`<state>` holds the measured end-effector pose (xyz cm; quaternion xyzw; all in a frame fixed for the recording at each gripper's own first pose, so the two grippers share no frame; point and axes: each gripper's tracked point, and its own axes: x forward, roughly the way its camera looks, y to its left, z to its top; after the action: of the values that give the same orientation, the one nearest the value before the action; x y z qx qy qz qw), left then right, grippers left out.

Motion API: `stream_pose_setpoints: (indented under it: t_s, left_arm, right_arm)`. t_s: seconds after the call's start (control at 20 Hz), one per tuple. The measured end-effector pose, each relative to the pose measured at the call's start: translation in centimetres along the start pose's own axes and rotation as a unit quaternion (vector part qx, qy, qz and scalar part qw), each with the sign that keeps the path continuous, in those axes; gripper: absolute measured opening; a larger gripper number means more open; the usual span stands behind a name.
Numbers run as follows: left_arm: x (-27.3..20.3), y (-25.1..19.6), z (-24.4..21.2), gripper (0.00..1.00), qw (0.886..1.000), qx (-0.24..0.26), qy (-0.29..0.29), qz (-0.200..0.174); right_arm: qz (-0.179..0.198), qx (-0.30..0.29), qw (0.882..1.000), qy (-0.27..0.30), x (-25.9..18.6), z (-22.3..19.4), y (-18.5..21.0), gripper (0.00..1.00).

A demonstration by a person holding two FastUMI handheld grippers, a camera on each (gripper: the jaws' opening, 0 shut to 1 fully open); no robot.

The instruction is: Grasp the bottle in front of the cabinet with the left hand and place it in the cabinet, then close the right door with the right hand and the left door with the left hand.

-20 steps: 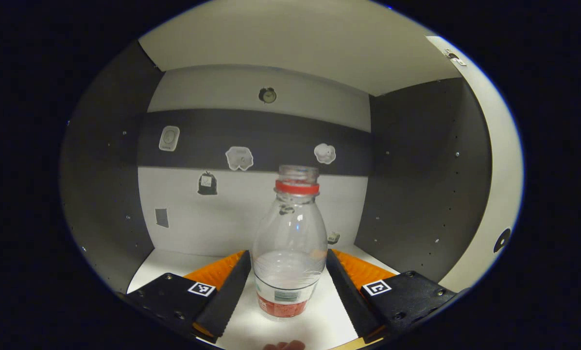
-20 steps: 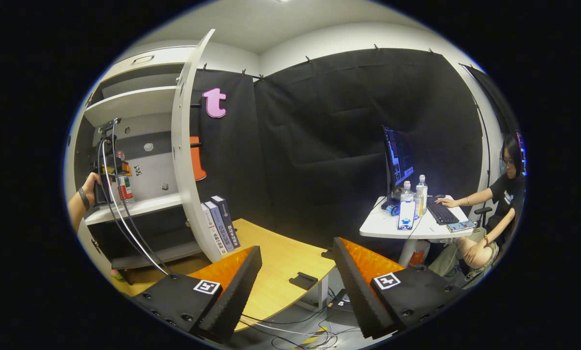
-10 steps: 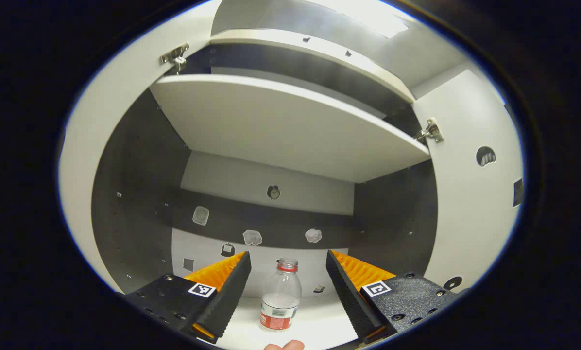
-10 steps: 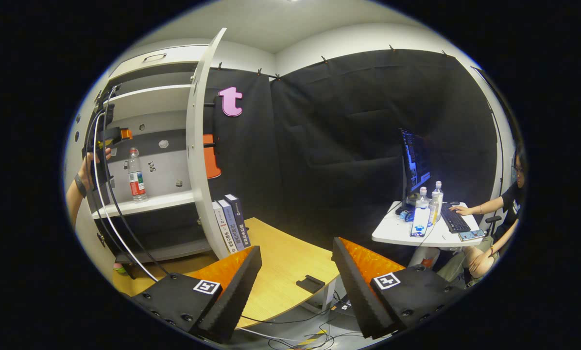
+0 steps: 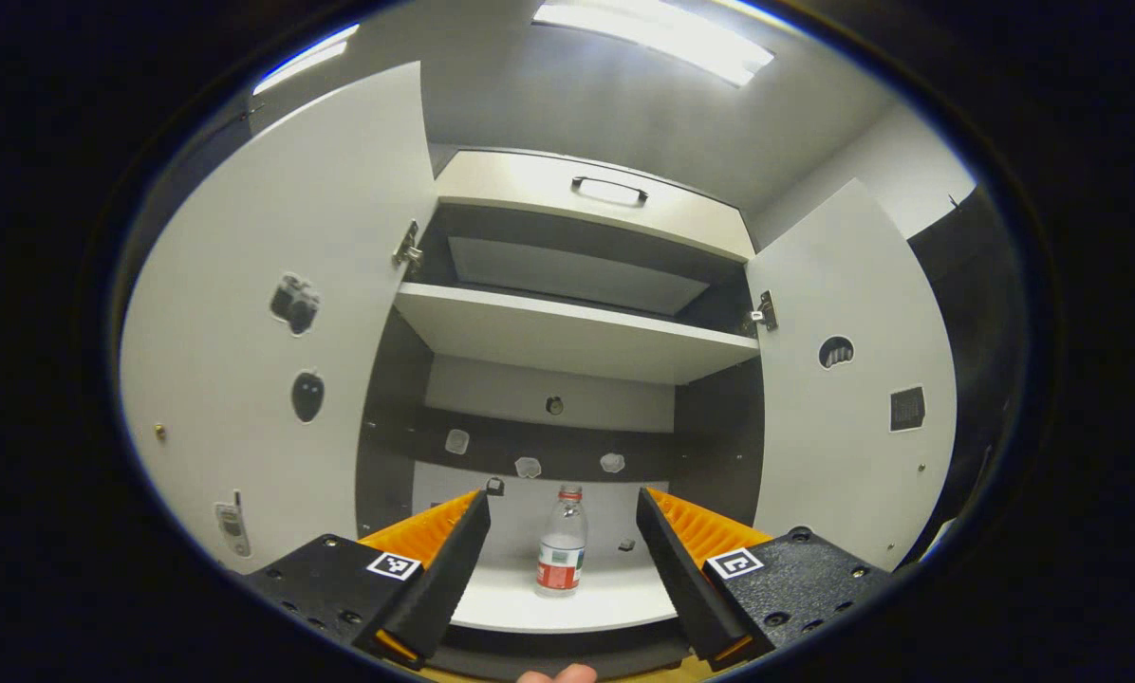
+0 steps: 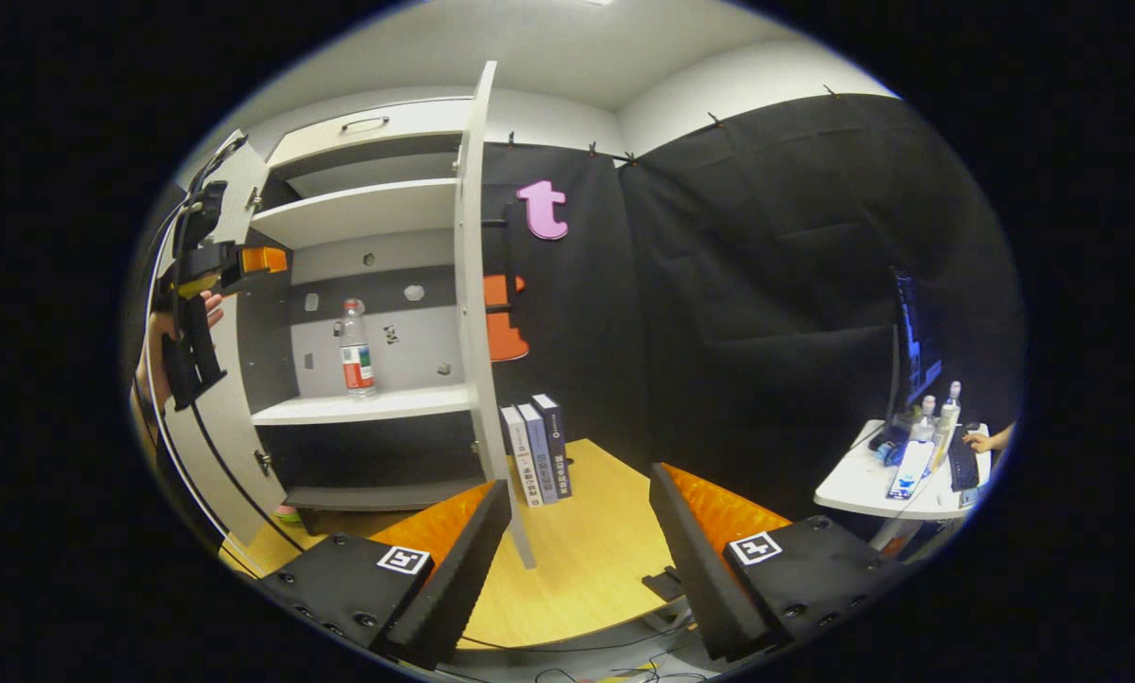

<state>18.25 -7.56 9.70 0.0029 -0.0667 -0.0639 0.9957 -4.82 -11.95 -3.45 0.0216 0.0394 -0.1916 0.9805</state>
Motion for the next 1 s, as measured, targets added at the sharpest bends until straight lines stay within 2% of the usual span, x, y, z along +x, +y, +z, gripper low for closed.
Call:
stream_pose_setpoints:
  t_s: [0.1,0.2,0.25,0.35,0.4,0.5,0.6,0.7,0.85,1.0]
  left_arm:
    - [-3.9,1.2,-1.1,0.94,0.999,0.017,0.014,0.030]
    - [-7.7,2.0,-2.4,0.92,0.998,0.013,0.031,0.053]
    - [-9.4,2.3,-3.2,0.94,0.997,0.008,0.040,0.064]
    - [-12.4,2.4,-4.9,0.92,0.996,-0.004,0.052,0.072]
    - [-14.2,2.4,-5.7,0.94,0.996,-0.003,0.057,0.072]
    - [-17.1,2.8,-7.1,0.95,0.995,0.014,0.067,0.079]
    - [-19.0,3.0,-9.1,0.95,0.994,0.022,0.071,0.083]
    - [-21.0,2.6,-10.5,0.95,0.993,0.010,0.080,0.082]
    - [-21.9,2.7,-11.1,0.95,0.994,0.004,0.084,0.075]
    - [-21.6,3.7,-10.5,0.95,0.994,0.016,0.075,0.074]
  right_arm:
    - [0.036,-0.005,0.999,-0.004,0.3,0.6,0.9,0.98]
    - [0.068,-0.009,0.998,-0.009,0.4,1.1,1.7,0.98]
    - [0.083,-0.011,0.996,-0.010,0.3,1.2,2.0,0.98]
    - [0.110,-0.012,0.994,-0.011,0.1,1.1,2.7,0.98]
    - [0.121,-0.013,0.993,-0.010,0.0,1.0,3.1,0.98]
    - [0.136,-0.016,0.991,-0.001,-0.3,0.3,3.4,0.98]
    - [0.143,-0.015,0.990,0.006,-0.5,-0.5,3.7,0.98]
    - [0.144,-0.012,0.989,0.009,-0.7,-1.1,3.9,0.99]
    - [0.130,-0.015,0.991,0.003,-0.3,-0.8,3.6,0.98]
    - [0.112,-0.016,0.994,-0.015,1.6,1.8,2.3,0.98]
